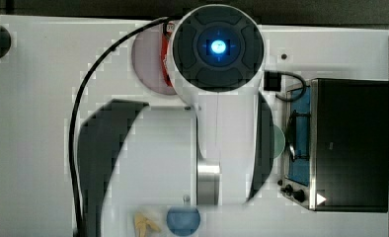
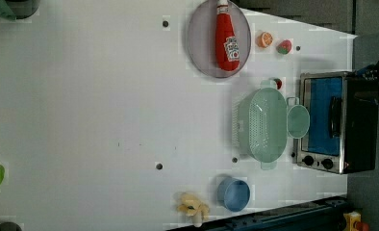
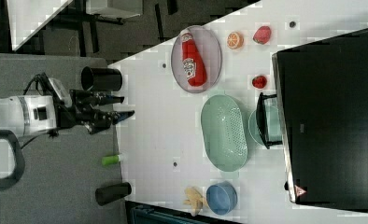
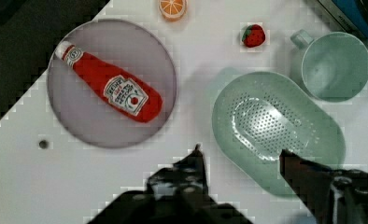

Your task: Drag strainer right to left.

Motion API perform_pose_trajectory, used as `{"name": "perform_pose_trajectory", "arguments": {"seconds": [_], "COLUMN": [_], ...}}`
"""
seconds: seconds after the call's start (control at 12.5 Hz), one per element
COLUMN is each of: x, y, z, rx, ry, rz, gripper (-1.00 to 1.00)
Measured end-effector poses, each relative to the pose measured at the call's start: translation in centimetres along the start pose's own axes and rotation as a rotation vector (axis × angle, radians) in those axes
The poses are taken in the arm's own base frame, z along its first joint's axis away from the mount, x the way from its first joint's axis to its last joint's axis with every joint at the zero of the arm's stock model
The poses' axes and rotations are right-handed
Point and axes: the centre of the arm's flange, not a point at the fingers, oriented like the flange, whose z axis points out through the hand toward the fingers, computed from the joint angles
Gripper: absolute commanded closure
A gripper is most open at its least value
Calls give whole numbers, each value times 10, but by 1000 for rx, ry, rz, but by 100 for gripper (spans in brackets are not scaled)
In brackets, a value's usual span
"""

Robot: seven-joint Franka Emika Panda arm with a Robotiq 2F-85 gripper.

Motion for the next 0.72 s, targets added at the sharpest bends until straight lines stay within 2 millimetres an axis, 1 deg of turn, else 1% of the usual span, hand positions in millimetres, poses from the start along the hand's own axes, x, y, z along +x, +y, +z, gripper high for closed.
{"name": "perform_pose_trajectory", "arguments": {"seconds": [0.08,0.16,0.24,0.32,0.4,0.48,0.56,0.64,0.72], "x": [-28,-54,-73,-89,-103,-111,-118,-117,-111], "y": [39,80,116,146,168,184,192,190,177], "z": [12,8,-5,-24,-47,-71,-85,-91,-88], "rx": [-93,-137,-119,-74,-24,17,50,81,118], "ry": [-65,-96,-100,-81,-39,30,70,97,122], "rz": [3,17,41,59,70,79,81,78,74], "gripper": [-59,-81,-99,-100,-100,-100,-100,-100,-100]}}
